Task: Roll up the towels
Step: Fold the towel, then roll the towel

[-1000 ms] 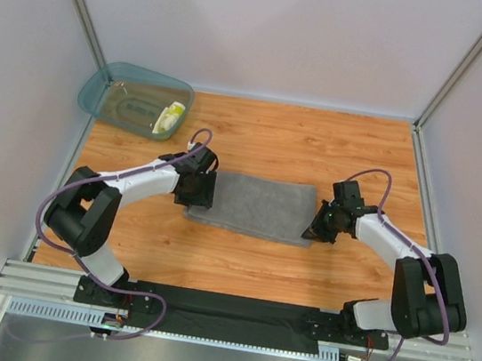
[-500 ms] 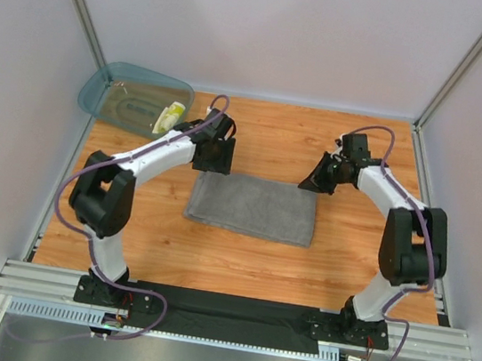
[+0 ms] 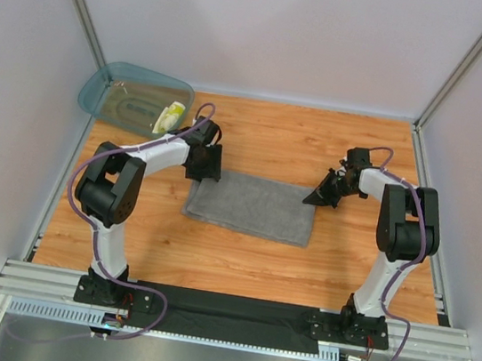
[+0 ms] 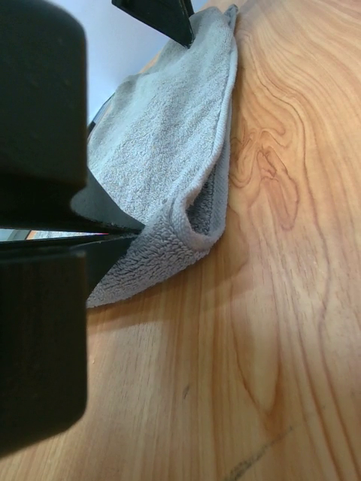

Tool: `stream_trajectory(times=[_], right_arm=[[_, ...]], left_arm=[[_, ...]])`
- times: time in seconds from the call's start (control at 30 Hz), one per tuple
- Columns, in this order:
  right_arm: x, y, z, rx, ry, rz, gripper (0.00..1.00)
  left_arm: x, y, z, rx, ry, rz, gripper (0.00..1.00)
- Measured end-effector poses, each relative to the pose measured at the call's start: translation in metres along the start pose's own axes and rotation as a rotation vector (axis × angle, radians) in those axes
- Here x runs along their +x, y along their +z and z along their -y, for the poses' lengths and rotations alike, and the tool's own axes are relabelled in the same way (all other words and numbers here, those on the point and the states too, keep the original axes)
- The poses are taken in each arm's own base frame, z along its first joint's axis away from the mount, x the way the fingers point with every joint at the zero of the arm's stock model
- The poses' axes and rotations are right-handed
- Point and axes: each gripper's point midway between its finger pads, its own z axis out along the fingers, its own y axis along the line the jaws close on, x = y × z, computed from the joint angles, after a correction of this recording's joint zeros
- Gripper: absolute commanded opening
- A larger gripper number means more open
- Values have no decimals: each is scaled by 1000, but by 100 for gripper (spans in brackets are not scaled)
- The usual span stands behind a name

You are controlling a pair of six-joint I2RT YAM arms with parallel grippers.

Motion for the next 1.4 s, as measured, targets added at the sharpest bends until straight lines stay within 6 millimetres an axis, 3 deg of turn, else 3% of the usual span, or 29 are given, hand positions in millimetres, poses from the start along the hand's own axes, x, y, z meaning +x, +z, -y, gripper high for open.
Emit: stream_trajectory(times=[0.13,0.27,0.33,0.47,0.57,0.7,0.8,0.9,1.1,1.27,1.4], right_arm=[[-1,-3,-1,1,-6,5,13],[-5,-18,1,39,-35,58,43],[-7,-34,-2,49,-64,102,45],[-3,-65,-16,24,-125,171,45],[12,-81,-26,-7,-172,195,40],[51,-78,-36,-46,-241,140,24],[83,-63,-37,-66,-276,60,15],[105,-49,-27,-66,-279,-12,8],[121,-18,9,0,-216,-107,3],[128,-12,22,27,-191,-133,5],[125,-13,24,46,-190,-114,15]], left_arm=[[0,-1,0,8,-5,11,66],[0,-6,-11,-33,-6,18,68],[2,-12,-24,-77,-10,14,68],[-2,-38,-38,-134,-6,41,69],[-9,-63,-36,-134,1,89,69],[-15,-101,-24,-96,15,174,68],[1,-116,-16,-53,25,194,67],[32,-107,-18,-30,30,149,65],[107,-59,-47,-79,18,-45,64],[107,-50,-46,-76,3,-35,64],[103,-47,-45,-76,-4,-20,64]])
